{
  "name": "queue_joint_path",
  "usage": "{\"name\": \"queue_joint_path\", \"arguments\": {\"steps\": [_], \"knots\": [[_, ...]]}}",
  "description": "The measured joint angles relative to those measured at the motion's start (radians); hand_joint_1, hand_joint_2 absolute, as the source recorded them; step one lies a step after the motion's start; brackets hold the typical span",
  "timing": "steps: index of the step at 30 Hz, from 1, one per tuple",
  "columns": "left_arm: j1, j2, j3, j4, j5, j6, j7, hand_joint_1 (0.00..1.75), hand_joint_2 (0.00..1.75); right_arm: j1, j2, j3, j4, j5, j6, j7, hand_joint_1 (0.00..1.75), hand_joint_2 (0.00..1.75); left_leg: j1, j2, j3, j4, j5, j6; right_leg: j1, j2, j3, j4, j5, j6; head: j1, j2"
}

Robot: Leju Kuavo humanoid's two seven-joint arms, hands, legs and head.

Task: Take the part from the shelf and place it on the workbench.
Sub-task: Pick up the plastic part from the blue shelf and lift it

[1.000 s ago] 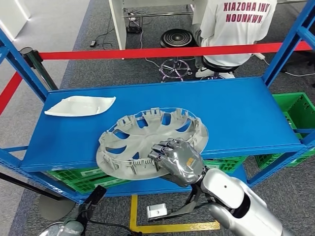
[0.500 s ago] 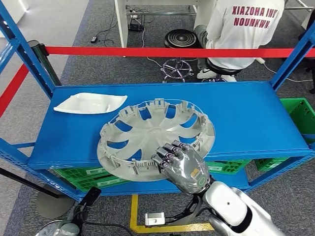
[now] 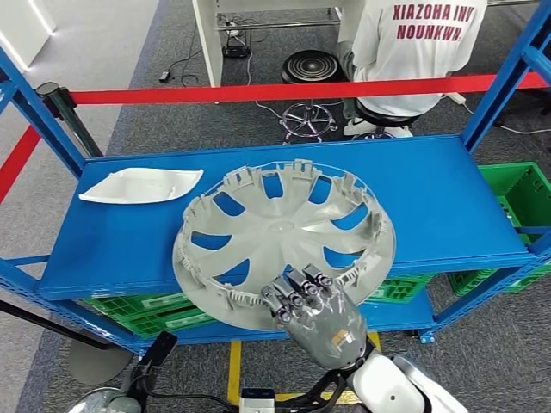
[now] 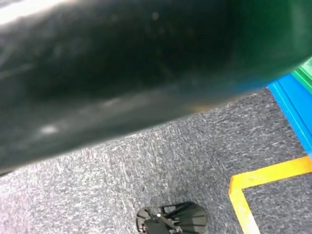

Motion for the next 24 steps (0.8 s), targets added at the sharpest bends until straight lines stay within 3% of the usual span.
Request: {"name": "queue_joint_path", "arguments": {"steps": [2,4,7,9,10,12,14,15,16,17,19,20,23,24], "knots": [[0.0,0.0,0.004,0.0,0.0,0.001,0.0,0.0,0.0,0.005,0.009,0.004,0.0,0.0,-0.002,0.0,1.75,1.75,0.0,0.001,0.058,-0.116,0.064,0.004,0.001,0.001,0.002,0.0,-0.001,0.002,0.0,0.0],[-0.002,-0.001,0.007,0.0,0.0,0.001,-0.001,0.0,0.0,0.006,0.015,0.007,-0.003,0.0,-0.002,0.0,1.75,1.75,-0.001,0.001,0.107,-0.218,0.095,0.01,0.005,0.001,0.0,0.003,-0.001,0.009,0.001,0.0],[0.0,-0.003,0.009,0.0,0.0,0.002,-0.002,0.0,0.0,0.007,0.018,0.012,-0.006,0.0,-0.004,0.0,1.75,1.75,-0.002,0.0,0.115,-0.244,0.097,0.025,0.007,0.001,-0.001,-0.002,0.002,0.025,0.002,0.0],[0.0,-0.003,0.012,0.0,0.0,0.003,-0.003,0.0,0.0,0.007,0.019,0.015,-0.007,0.0,-0.005,0.0,1.75,1.75,0.002,0.0,0.117,-0.247,0.101,0.037,0.005,0.0,-0.013,0.021,-0.017,0.037,0.005,0.0],[0.0,-0.003,0.013,0.0,0.0,0.004,-0.003,0.0,0.0,0.008,0.019,0.016,-0.008,0.0,-0.005,0.0,1.75,1.75,0.004,0.0,0.118,-0.248,0.102,0.042,0.005,-0.001,-0.032,0.06,-0.04,0.042,0.007,0.0],[0.0,-0.003,0.014,0.0,0.0,0.005,-0.003,0.0,0.0,0.009,0.019,0.018,-0.008,-0.001,-0.006,0.0,1.75,1.75,0.003,0.0,0.118,-0.248,0.102,0.047,0.003,-0.002,-0.092,0.189,-0.103,0.048,0.012,0.0],[0.002,-0.003,0.014,0.0,0.0,0.005,-0.003,0.0,0.0,0.012,0.019,0.02,-0.008,-0.001,-0.006,0.0,1.75,1.75,0.003,0.0,0.118,-0.248,0.101,0.047,0.003,-0.002,-0.136,0.28,-0.128,0.051,0.011,0.0],[0.002,-0.003,0.015,0.0,0.0,0.005,-0.003,0.0,0.0,0.013,0.019,0.021,-0.008,-0.001,-0.006,0.0,1.75,1.75,0.003,0.0,0.119,-0.247,0.101,0.047,0.003,-0.002,-0.134,0.274,-0.115,0.051,0.011,0.0],[0.002,-0.003,0.015,0.0,0.0,0.005,-0.003,0.0,0.0,0.014,0.019,0.022,-0.008,-0.001,-0.006,0.0,1.75,1.75,0.003,0.0,0.12,-0.247,0.101,0.046,0.002,-0.002,-0.112,0.229,-0.085,0.05,0.011,0.0],[0.002,-0.004,0.015,0.0,0.0,0.005,-0.003,0.0,0.0,0.014,0.02,0.022,-0.008,0.0,-0.006,0.0,1.75,1.75,0.004,-0.001,0.121,-0.247,0.1,0.045,0.002,-0.002,-0.076,0.159,-0.051,0.048,0.012,0.0],[0.002,-0.004,0.016,0.0,0.0,0.005,-0.004,0.0,0.0,0.014,0.022,0.024,-0.008,0.0,-0.007,-0.002,1.75,1.75,0.001,-0.002,0.12,-0.244,0.098,0.036,0.003,0.0,-0.009,0.039,-0.013,0.043,0.011,0.0],[0.002,-0.004,0.017,0.0,0.0,0.004,-0.006,0.0,0.0,0.014,0.025,0.026,-0.008,0.0,-0.008,-0.003,1.75,1.75,0.0,-0.003,0.119,-0.244,0.099,0.03,0.004,0.001,0.007,0.01,-0.008,0.038,0.011,0.0],[0.001,-0.005,0.017,0.0,0.002,0.001,-0.016,0.0,0.0,0.014,0.039,0.037,-0.008,-0.002,-0.009,-0.004,1.75,1.75,0.002,-0.003,0.117,-0.248,0.102,0.014,0.006,0.005,0.007,0.0,-0.006,0.017,0.01,0.0],[0.001,-0.005,0.017,0.0,0.002,-0.004,-0.023,0.0,0.44,0.014,0.044,0.042,-0.008,-0.002,-0.009,-0.004,1.75,1.75,0.003,-0.002,0.113,-0.238,0.093,0.009,0.005,0.004,0.008,-0.002,-0.004,0.01,0.009,0.0]]}}
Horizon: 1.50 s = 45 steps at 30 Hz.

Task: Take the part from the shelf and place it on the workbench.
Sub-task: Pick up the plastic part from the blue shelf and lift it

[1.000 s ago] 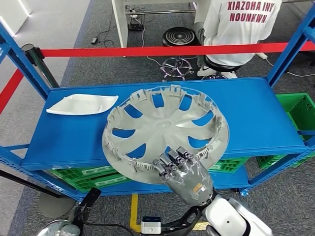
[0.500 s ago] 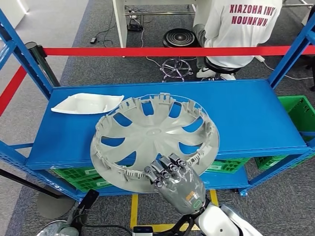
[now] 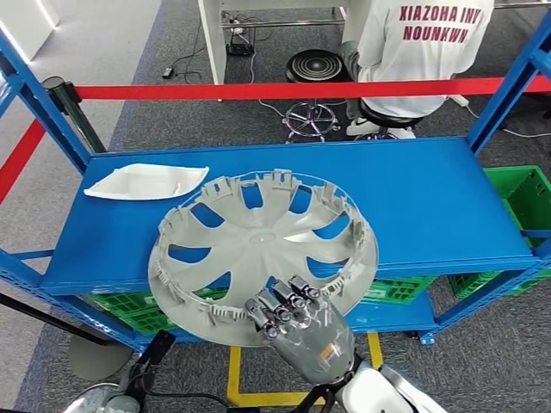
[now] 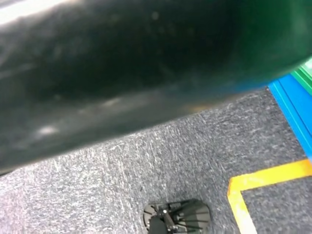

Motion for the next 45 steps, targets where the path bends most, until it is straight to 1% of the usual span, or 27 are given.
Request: {"name": "queue_joint_path", "arguments": {"steps": [1,3,5,6,7,9,10,12,15,17,19,20,21,22,24,26,30,31,33,35,36,37,38,40,41,42,45], "knots": [[0.0,0.0,0.0,0.0,0.0,-0.006,-0.008,0.0,0.87,0.0,0.005,0.005,0.0,0.001,0.001,0.001,1.75,1.75,0.0,0.001,-0.013,0.029,-0.02,-0.004,-0.002,-0.001,0.001,-0.002,0.001,-0.006,-0.001,0.0],[0.0,0.0,0.0,0.0,0.002,-0.026,-0.028,0.0,1.75,-0.003,0.014,0.018,0.0,0.004,0.005,0.002,1.75,1.75,0.0,0.002,-0.065,0.144,-0.082,-0.011,-0.004,-0.004,0.002,-0.003,0.002,-0.014,-0.003,0.0],[0.0,0.0,0.0,0.0,0.004,-0.048,-0.048,0.0,1.75,-0.012,0.019,0.034,0.0,0.005,0.012,0.002,1.75,1.75,0.0,0.002,-0.117,0.255,-0.12,-0.014,-0.003,-0.004,0.002,-0.003,0.002,-0.016,-0.002,0.0],[0.0,0.0,0.0,0.0,0.005,-0.057,-0.057,0.0,1.75,-0.018,0.02,0.042,0.0,0.004,0.018,0.002,1.75,1.75,0.0,0.002,-0.123,0.267,-0.113,-0.013,-0.003,-0.004,0.002,-0.003,0.001,-0.016,-0.003,0.0],[-0.001,0.001,0.0,0.0,0.005,-0.063,-0.063,0.0,1.75,-0.025,0.02,0.049,0.0,0.002,0.025,0.002,1.75,1.75,0.0,0.002,-0.11,0.239,-0.087,-0.012,-0.003,-0.003,0.003,-0.003,0.001,-0.016,-0.003,0.0],[-0.006,0.002,0.0,0.0,0.006,-0.057,-0.056,0.0,1.75,-0.038,0.021,0.061,0.0,-0.001,0.038,0.006,1.75,1.75,-0.001,0.003,-0.046,0.109,-0.02,-0.008,-0.002,-0.003,0.005,-0.002,0.0,-0.013,-0.003,0.0],[-0.008,0.001,0.001,0.0,0.006,-0.047,-0.047,0.0,1.75,-0.042,0.022,0.065,0.0,-0.002,0.042,0.009,1.75,1.75,-0.001,0.003,-0.017,0.048,0.0,-0.005,0.0,-0.002,0.004,0.0,-0.001,-0.009,-0.002,0.0],[-0.012,-0.002,0.002,0.0,0.008,-0.025,-0.029,0.0,1.75,-0.048,0.023,0.071,0.0,-0.002,0.044,0.017,1.75,1.75,-0.002,0.003,0.007,-0.007,0.008,0.002,0.004,-0.002,0.001,0.0,0.001,0.001,-0.001,0.0],[-0.013,-0.007,0.01,0.0,0.012,0.003,-0.013,0.0,1.75,-0.051,0.023,0.077,0.0,-0.002,0.045,0.03,1.75,1.75,-0.002,0.002,0.006,-0.012,0.014,0.019,0.001,-0.003,-0.004,0.005,-0.004,0.019,0.0,0.0],[-0.015,-0.01,0.016,0.0,0.01,0.019,-0.008,0.0,1.75,-0.05,0.023,0.081,0.0,-0.002,0.044,0.038,1.75,1.75,0.001,0.003,0.006,-0.015,0.018,0.029,0.0,-0.005,-0.034,0.073,-0.05,0.03,0.003,0.0],[-0.015,-0.012,0.019,0.0,0.007,0.026,-0.005,0.0,1.75,-0.049,0.023,0.083,0.0,-0.001,0.043,0.044,1.75,1.75,0.001,0.003,0.003,-0.015,0.021,0.035,-0.001,-0.006,-0.09,0.204,-0.117,0.036,0.004,0.0],[-0.015,-0.013,0.02,0.0,0.006,0.028,-0.003,0.0,1.75,-0.047,0.023,0.084,0.0,-0.001,0.043,0.047,1.75,1.75,0.001,0.004,0.002,-0.015,0.022,0.036,-0.001,-0.006,-0.111,0.256,-0.137,0.038,0.004,0.0],[-0.015,-0.014,0.021,0.0,0.005,0.03,-0.001,0.0,1.75,-0.046,0.023,0.085,0.0,-0.001,0.042,0.05,1.75,1.75,0.001,0.004,0.0,-0.014,0.023,0.036,-0.001,-0.006,-0.117,0.276,-0.139,0.039,0.004,0.0],[-0.015,-0.015,0.022,0.0,0.003,0.031,0.0,0.0,1.75,-0.046,0.023,0.086,0.0,-0.001,0.042,0.052,1.75,1.75,0.001,0.004,0.0,-0.014,0.024,0.035,-0.002,-0.006,-0.103,0.256,-0.123,0.039,0.004,0.0],[-0.016,-0.016,0.023,0.0,0.001,0.033,0.003,0.0,1.75,-0.045,0.023,0.087,0.0,-0.001,0.042,0.055,1.75,1.75,0.002,0.003,-0.001,-0.013,0.027,0.032,-0.004,-0.006,-0.03,0.131,-0.066,0.038,0.004,0.0],[-0.016,-0.018,0.024,0.0,-0.002,0.033,0.005,0.0,1.75,-0.046,0.023,0.087,0.0,-0.001,0.042,0.056,1.75,1.75,-0.001,0.002,-0.006,-0.009,0.032,0.022,-0.004,-0.003,0.029,0.025,-0.035,0.032,0.003,0.0],[-0.017,-0.019,0.024,0.0,-0.003,0.034,0.005,0.0,1.75,-0.044,0.023,0.087,0.0,-0.001,0.041,0.057,1.75,1.75,0.0,0.002,-0.019,-0.007,0.041,-0.004,-0.001,0.0,0.027,0.003,-0.018,0.003,0.002,0.0],[-0.017,-0.019,0.024,0.0,-0.003,0.034,0.005,0.0,1.75,-0.044,0.023,0.087,0.0,-0.001,0.041,0.057,1.75,1.75,0.0,0.002,-0.027,0.009,0.023,-0.008,-0.002,-0.001,0.023,0.001,-0.012,-0.006,0.001,0.0],[-0.017,-0.019,0.024,0.0,-0.003,0.034,0.005,0.0,1.75,-0.044,0.023,0.087,0.0,-0.001,0.041,0.057,1.75,1.75,0.001,0.003,-0.063,0.104,-0.052,-0.015,-0.005,-0.005,0.01,-0.001,0.001,-0.017,0.0,0.0],[-0.018,-0.02,0.024,0.0,-0.003,0.034,0.006,0.0,1.75,-0.044,0.024,0.087,0.0,-0.001,0.041,0.058,1.75,1.75,0.001,0.003,-0.104,0.229,-0.124,-0.019,-0.004,-0.006,-0.01,0.0,0.016,-0.02,-0.001,0.0],[-0.018,-0.02,0.024,0.0,-0.003,0.034,0.006,0.0,1.75,-0.043,0.024,0.087,0.0,-0.001,0.041,0.058,1.75,1.75,0.0,0.003,-0.107,0.259,-0.137,-0.019,-0.003,-0.006,-0.02,0.0,0.024,-0.02,-0.001,0.0],[-0.018,-0.02,0.024,0.0,-0.004,0.035,0.007,0.0,1.75,-0.043,0.024,0.087,0.0,-0.001,0.041,0.059,1.75,1.75,0.0,0.003,-0.091,0.251,-0.132,-0.017,-0.003,-0.006,-0.031,0.0,0.032,-0.02,-0.001,0.0],[-0.019,-0.02,0.024,0.0,-0.005,0.036,0.008,0.0,1.75,-0.042,0.024,0.087,0.0,-0.002,0.041,0.059,1.75,1.75,0.0,0.003,-0.056,0.206,-0.113,-0.015,-0.003,-0.005,-0.041,0.001,0.04,-0.018,-0.001,0.0],[-0.022,-0.02,0.024,0.0,-0.006,0.038,0.008,0.0,1.75,-0.043,0.024,0.087,0.0,-0.01,0.041,0.058,1.75,1.75,-0.001,0.003,0.034,0.07,-0.077,-0.009,-0.002,-0.005,-0.057,0.002,0.056,-0.01,-0.002,0.0],[-0.024,-0.019,0.024,0.0,-0.007,0.039,0.009,0.0,1.75,-0.045,0.024,0.086,0.001,-0.017,0.04,0.057,1.75,1.75,-0.002,0.002,0.063,0.021,-0.066,-0.003,0.0,-0.005,-0.063,0.002,0.064,-0.004,-0.001,0.0],[-0.025,-0.02,0.024,0.0,-0.007,0.039,0.009,0.0,1.75,-0.048,0.024,0.084,0.002,-0.026,0.04,0.053,1.75,1.75,-0.004,0.001,0.076,-0.006,-0.062,0.003,0.001,-0.005,-0.066,0.0,0.071,0.002,-0.001,0.0],[-0.021,-0.02,0.025,0.0,-0.009,0.039,0.014,0.0,1.75,-0.051,0.024,0.078,0.004,-0.04,0.039,0.043,1.75,1.75,-0.006,0.002,0.064,-0.013,-0.041,0.025,-0.001,-0.005,-0.071,-0.01,0.091,0.02,0.0,0.0]]}}
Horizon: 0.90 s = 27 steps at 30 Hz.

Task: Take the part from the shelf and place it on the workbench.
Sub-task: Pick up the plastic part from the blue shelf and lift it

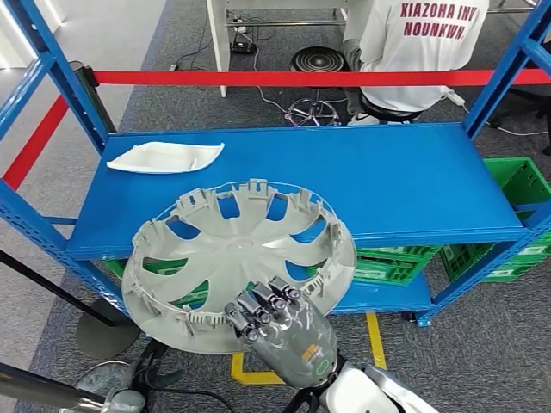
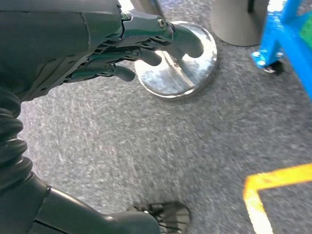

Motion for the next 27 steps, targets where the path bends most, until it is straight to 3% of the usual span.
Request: {"name": "queue_joint_path", "arguments": {"steps": [1,2,4,5,6,7,8,9,11,13,15,16,18,20,21,22,23,25,27], "knots": [[0.001,0.001,0.001,0.0,-0.001,0.001,0.001,0.0,1.75,0.0,0.0,-0.002,0.001,-0.001,0.0,-0.002,1.75,1.75,0.001,0.001,-0.006,-0.002,0.01,0.007,-0.001,0.0,-0.008,0.01,-0.015,0.005,0.001,0.0],[0.002,0.001,0.002,0.0,-0.002,0.002,0.001,0.0,1.75,0.001,0.0,-0.003,0.002,-0.004,-0.001,-0.003,1.75,1.75,0.003,0.003,-0.015,-0.004,0.02,0.013,-0.002,0.0,-0.02,0.04,-0.047,0.01,0.002,0.0],[0.004,0.003,0.003,0.0,-0.004,0.003,0.002,0.0,1.75,0.002,0.0,-0.007,0.004,-0.012,-0.002,-0.004,1.75,1.75,0.004,0.004,-0.037,-0.004,0.04,0.021,-0.003,-0.001,-0.055,0.162,-0.148,0.017,0.005,0.0],[0.006,0.003,0.004,0.0,-0.005,0.003,0.002,0.0,1.75,0.004,0.0,-0.008,0.006,-0.016,-0.002,-0.004,1.75,1.75,0.004,0.005,-0.05,-0.003,0.05,0.021,-0.003,-0.001,-0.068,0.227,-0.187,0.02,0.004,0.0],[0.009,0.004,0.004,0.0,-0.006,0.004,0.002,0.0,1.75,0.006,0.0,-0.009,0.009,-0.02,-0.002,-0.004,1.75,1.75,0.003,0.005,-0.063,-0.003,0.06,0.021,-0.003,-0.001,-0.069,0.272,-0.208,0.021,0.005,0.0],[0.012,0.004,0.005,0.0,-0.006,0.004,0.002,0.0,1.75,0.009,0.0,-0.009,0.011,-0.025,-0.002,-0.005,1.75,1.75,0.003,0.006,-0.076,-0.002,0.07,0.019,-0.003,-0.001,-0.053,0.282,-0.208,0.021,0.004,0.0],[0.014,0.005,0.005,0.0,-0.006,0.005,0.002,0.0,1.75,0.012,0.0,-0.01,0.013,-0.029,-0.003,-0.006,1.75,1.75,0.004,0.006,-0.089,-0.002,0.08,0.017,-0.003,-0.001,-0.019,0.255,-0.193,0.019,0.005,0.0],[0.015,0.006,0.006,0.0,-0.006,0.005,0.002,0.0,1.75,0.014,0.001,-0.012,0.014,-0.033,-0.003,-0.007,1.75,1.75,0.004,0.006,-0.1,-0.002,0.089,0.014,-0.003,-0.001,0.031,0.199,-0.174,0.018,0.005,0.0],[0.017,0.007,0.007,0.0,-0.007,0.005,0.002,0.0,1.75,0.016,0.004,-0.017,0.015,-0.036,-0.004,-0.012,1.75,1.75,0.003,0.005,-0.116,0.0,0.108,0.004,-0.001,0.0,0.133,0.068,-0.169,0.012,0.004,0.0],[0.018,0.008,0.008,0.0,-0.008,0.006,0.002,0.0,1.75,0.019,0.007,-0.024,0.015,-0.041,-0.008,-0.015,1.75,1.75,0.003,0.005,-0.122,-0.002,0.126,-0.01,0.005,0.003,0.165,0.005,-0.18,0.0,0.004,0.0],[0.02,0.009,0.009,0.0,-0.01,0.007,0.002,0.0,1.75,0.022,0.009,-0.03,0.016,-0.051,-0.011,-0.016,1.75,1.75,0.007,0.004,-0.124,-0.007,0.14,-0.023,0.007,0.002,0.151,0.001,-0.166,-0.019,0.006,0.0],[0.022,0.01,0.01,0.001,-0.011,0.007,0.002,0.0,1.75,0.023,0.01,-0.032,0.016,-0.057,-0.012,-0.016,1.75,1.75,0.009,0.004,-0.129,-0.002,0.127,-0.03,0.007,0.001,0.146,0.0,-0.155,-0.029,0.005,0.0],[0.024,0.011,0.012,0.001,-0.013,0.008,0.003,0.0,1.75,0.027,0.014,-0.039,0.017,-0.066,-0.012,-0.015,1.75,1.75,0.01,0.004,-0.151,0.063,0.045,-0.039,0.003,-0.002,0.127,-0.003,-0.128,-0.044,0.0,0.0],[0.024,0.011,0.013,0.001,-0.016,0.009,0.003,0.0,1.75,0.035,0.018,-0.046,0.019,-0.071,-0.012,-0.014,1.75,1.75,0.01,0.005,-0.178,0.184,-0.054,-0.045,0.003,-0.003,0.097,-0.002,-0.103,-0.049,-0.004,0.0],[0.024,0.011,0.014,0.001,-0.016,0.009,0.003,0.0,1.75,0.039,0.019,-0.049,0.021,-0.075,-0.012,-0.013,1.75,1.75,0.01,0.005,-0.182,0.235,-0.075,-0.046,0.003,-0.003,0.081,-0.002,-0.091,-0.048,-0.004,0.0],[0.024,0.012,0.014,0.001,-0.016,0.009,0.003,0.0,1.75,0.043,0.019,-0.052,0.022,-0.079,-0.012,-0.012,1.75,1.75,0.01,0.005,-0.174,0.261,-0.072,-0.047,0.003,-0.003,0.064,-0.001,-0.079,-0.047,-0.004,0.0],[0.024,0.012,0.015,0.001,-0.016,0.01,0.003,0.0,1.75,0.047,0.021,-0.055,0.023,-0.083,-0.012,-0.011,1.75,1.75,0.01,0.005,-0.152,0.256,-0.053,-0.046,0.003,-0.003,0.048,-0.001,-0.067,-0.046,-0.004,0.0],[0.022,0.014,0.017,0.001,-0.016,0.01,0.004,0.0,1.75,0.054,0.024,-0.06,0.024,-0.087,-0.012,-0.01,1.75,1.75,0.009,0.005,-0.063,0.16,-0.016,-0.041,0.003,-0.003,0.019,0.0,-0.043,-0.04,-0.004,0.0],[0.018,0.014,0.018,0.001,-0.016,0.01,0.004,0.0,1.75,0.057,0.026,-0.066,0.024,-0.089,-0.013,-0.01,1.75,1.75,0.007,0.004,0.024,0.034,-0.026,-0.03,0.006,-0.004,0.001,0.001,-0.022,-0.03,-0.004,0.0]]}}
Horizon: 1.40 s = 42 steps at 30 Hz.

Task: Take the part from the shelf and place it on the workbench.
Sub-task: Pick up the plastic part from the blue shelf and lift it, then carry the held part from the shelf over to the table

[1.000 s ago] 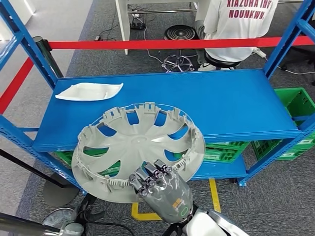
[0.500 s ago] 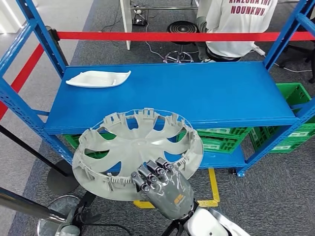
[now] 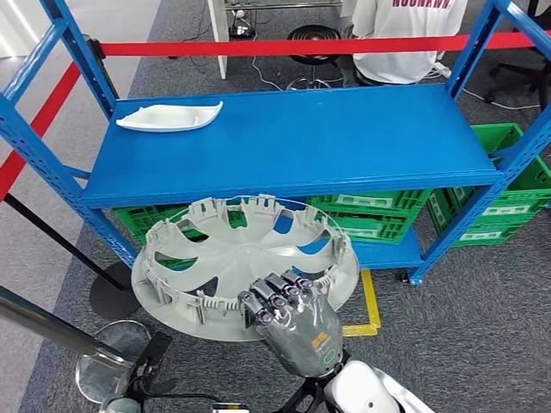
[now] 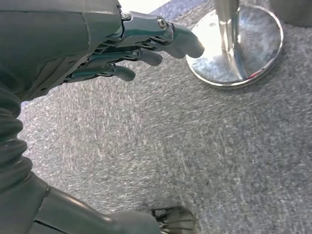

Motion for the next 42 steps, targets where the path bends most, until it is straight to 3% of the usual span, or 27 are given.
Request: {"name": "queue_joint_path", "arguments": {"steps": [2,4,6,8,9,10,11,13,15,17,19,20,23,24,25,26,27,28,30,32,34,35,37,39,40,41,42], "knots": [[-0.001,0.0,0.0,0.0,0.0,0.0,0.001,0.0,1.75,0.002,0.001,-0.007,0.0,-0.007,-0.002,-0.001,1.75,1.75,-0.005,-0.001,0.022,-0.051,-0.012,0.014,0.0,-0.002,-0.006,-0.006,0.022,0.012,0.001,0.0],[0.002,-0.001,0.001,0.0,0.0,-0.001,0.003,0.0,1.75,0.007,0.002,-0.013,0.0,-0.014,-0.005,-0.001,1.75,1.75,-0.005,0.003,0.009,-0.053,0.006,0.032,-0.003,-0.002,-0.013,-0.008,0.024,0.025,0.0,0.0],[0.004,0.0,0.003,0.0,-0.001,-0.001,0.005,0.0,1.75,0.011,0.002,-0.017,0.0,-0.017,-0.006,-0.001,1.75,1.75,-0.002,0.007,-0.008,-0.057,0.029,0.047,-0.006,-0.001,-0.034,0.046,-0.041,0.037,0.001,0.0],[0.003,0.001,0.004,0.0,-0.001,0.001,0.005,0.0,1.75,0.012,0.002,-0.022,0.0,-0.028,-0.006,-0.002,1.75,1.75,-0.003,0.007,-0.033,-0.056,0.051,0.054,-0.007,-0.001,-0.066,0.175,-0.142,0.046,0.001,0.0],[0.004,0.001,0.005,0.0,-0.001,0.002,0.006,0.0,1.75,0.013,0.002,-0.027,0.0,-0.038,-0.006,-0.003,1.75,1.75,-0.003,0.008,-0.048,-0.056,0.063,0.053,-0.007,-0.001,-0.074,0.238,-0.17,0.049,0.001,0.0],[0.005,0.001,0.005,0.0,-0.002,0.004,0.006,0.0,1.75,0.013,0.001,-0.032,0.0,-0.047,-0.006,-0.004,1.75,1.75,-0.003,0.008,-0.063,-0.055,0.075,0.052,-0.008,-0.001,-0.071,0.275,-0.175,0.051,0.001,0.0],[0.005,0.001,0.005,0.0,-0.002,0.005,0.006,0.0,1.75,0.014,0.001,-0.037,0.0,-0.052,-0.006,-0.006,1.75,1.75,-0.003,0.008,-0.078,-0.054,0.086,0.05,-0.009,-0.001,-0.051,0.28,-0.161,0.052,0.001,0.0],[0.005,0.001,0.005,0.0,-0.002,0.008,0.005,0.0,1.75,0.014,0.001,-0.047,-0.001,-0.055,-0.006,-0.009,1.75,1.75,-0.002,0.008,-0.104,-0.053,0.109,0.042,-0.011,-0.002,0.042,0.188,-0.124,0.052,0.001,0.0],[0.007,0.002,0.005,0.0,-0.002,0.009,0.002,0.0,1.75,0.016,0.001,-0.056,-0.005,-0.055,-0.006,-0.013,1.75,1.75,-0.003,0.007,-0.121,-0.051,0.128,0.031,-0.011,0.0,0.149,0.048,-0.136,0.048,0.0,0.0],[0.008,0.003,0.006,0.0,-0.001,0.01,-0.002,0.0,1.75,0.023,0.001,-0.066,-0.01,-0.054,-0.009,-0.015,1.75,1.75,-0.004,0.006,-0.127,-0.053,0.147,0.019,-0.006,0.003,0.182,-0.015,-0.156,0.037,0.0,0.0],[0.013,0.003,0.006,0.001,-0.001,0.01,-0.004,0.0,1.75,0.038,0.001,-0.075,-0.014,-0.05,-0.018,-0.015,1.75,1.75,-0.001,0.006,-0.133,-0.054,0.153,0.008,-0.006,0.002,0.165,-0.017,-0.141,0.017,0.0,0.0],[0.015,0.004,0.006,0.001,-0.001,0.01,-0.004,0.0,1.75,0.045,0.001,-0.08,-0.016,-0.048,-0.022,-0.015,1.75,1.75,0.0,0.006,-0.14,-0.041,0.132,0.003,-0.007,0.001,0.158,-0.017,-0.131,0.006,-0.002,0.0],[0.019,0.003,0.005,0.001,-0.001,0.01,-0.005,0.0,1.75,0.06,0.002,-0.092,-0.024,-0.047,-0.029,-0.014,1.75,1.75,0.001,0.007,-0.183,0.109,-0.012,-0.007,-0.008,0.0,0.123,-0.017,-0.094,-0.011,-0.008,0.0],[0.018,0.003,0.005,0.001,-0.001,0.01,-0.005,0.0,1.75,0.065,0.002,-0.094,-0.025,-0.047,-0.03,-0.014,1.75,1.75,0.001,0.007,-0.195,0.173,-0.047,-0.009,-0.008,0.0,0.108,-0.017,-0.083,-0.011,-0.008,0.0],[0.018,0.003,0.005,0.001,-0.001,0.01,-0.005,0.0,1.75,0.068,0.002,-0.097,-0.025,-0.047,-0.03,-0.014,1.75,1.75,0.001,0.007,-0.195,0.215,-0.058,-0.009,-0.007,0.0,0.094,-0.016,-0.073,-0.01,-0.008,0.0],[0.018,0.004,0.005,0.001,-0.001,0.01,-0.005,0.0,1.75,0.071,0.002,-0.099,-0.025,-0.047,-0.03,-0.014,1.75,1.75,0.001,0.007,-0.18,0.226,-0.049,-0.008,-0.007,0.0,0.08,-0.015,-0.062,-0.009,-0.008,0.0],[0.018,0.004,0.005,0.001,-0.001,0.01,-0.005,0.0,1.75,0.073,0.002,-0.101,-0.025,-0.047,-0.03,-0.014,1.75,1.75,0.0,0.007,-0.149,0.2,-0.026,-0.006,-0.007,0.0,0.068,-0.015,-0.053,-0.006,-0.008,0.0],[0.017,0.004,0.006,0.001,-0.001,0.01,-0.005,0.0,1.75,0.074,0.002,-0.104,-0.025,-0.047,-0.031,-0.014,1.75,1.75,0.0,0.007,-0.105,0.145,-0.003,-0.003,-0.007,0.0,0.058,-0.014,-0.044,-0.004,-0.008,0.0],[0.013,0.005,0.005,0.001,-0.001,0.01,-0.005,0.0,1.75,0.079,0.002,-0.109,-0.028,-0.046,-0.033,-0.014,1.75,1.75,-0.002,0.006,-0.011,0.008,0.012,0.004,-0.004,-0.001,0.041,-0.013,-0.027,0.004,-0.008,0.0],[0.011,0.004,0.005,0.001,-0.002,0.009,-0.005,0.0,1.75,0.085,0.002,-0.115,-0.031,-0.043,-0.039,-0.013,1.75,1.75,-0.006,0.005,0.027,-0.061,0.006,0.013,-0.002,-0.002,0.032,-0.015,-0.009,0.014,-0.008,0.0],[0.013,0.003,0.005,0.001,-0.002,0.009,-0.004,0.0,1.75,0.097,0.001,-0.123,-0.033,-0.036,-0.048,-0.013,1.75,1.75,-0.007,0.007,0.016,-0.068,0.017,0.026,-0.004,-0.002,0.026,-0.018,0.002,0.026,-0.008,0.0],[0.013,0.003,0.006,0.001,-0.003,0.009,-0.004,0.0,1.75,0.104,0.001,-0.128,-0.035,-0.034,-0.052,-0.013,1.75,1.75,-0.006,0.008,0.009,-0.069,0.026,0.034,-0.005,-0.002,0.018,-0.009,-0.012,0.032,-0.007,0.0],[0.012,0.004,0.007,0.001,-0.006,0.009,-0.003,0.0,1.75,0.118,0.001,-0.141,-0.036,-0.033,-0.058,-0.013,1.75,1.75,-0.003,0.01,-0.008,-0.07,0.042,0.047,-0.007,-0.002,-0.011,0.07,-0.087,0.042,-0.005,0.0],[0.012,0.004,0.009,0.001,-0.009,0.01,-0.003,0.0,1.75,0.133,0.001,-0.154,-0.037,-0.037,-0.063,-0.013,1.75,1.75,-0.004,0.01,-0.028,-0.07,0.056,0.051,-0.008,-0.002,-0.048,0.206,-0.167,0.05,-0.003,0.0],[0.012,0.004,0.009,0.001,-0.011,0.01,-0.003,0.0,1.75,0.142,0.001,-0.161,-0.039,-0.041,-0.065,-0.013,1.75,1.75,-0.004,0.01,-0.038,-0.07,0.064,0.051,-0.008,-0.002,-0.057,0.257,-0.18,0.052,-0.003,0.0],[0.013,0.004,0.01,0.001,-0.011,0.01,-0.003,0.0,1.75,0.152,0.001,-0.169,-0.042,-0.045,-0.068,-0.012,1.75,1.75,-0.003,0.01,-0.047,-0.07,0.071,0.049,-0.009,-0.002,-0.051,0.277,-0.172,0.054,-0.003,0.0],[0.013,0.004,0.01,0.001,-0.011,0.01,-0.003,0.0,1.75,0.161,0.001,-0.177,-0.046,-0.049,-0.071,-0.012,1.75,1.75,-0.003,0.01,-0.056,-0.07,0.078,0.046,-0.01,-0.002,-0.026,0.258,-0.149,0.054,-0.003,0.0]]}}
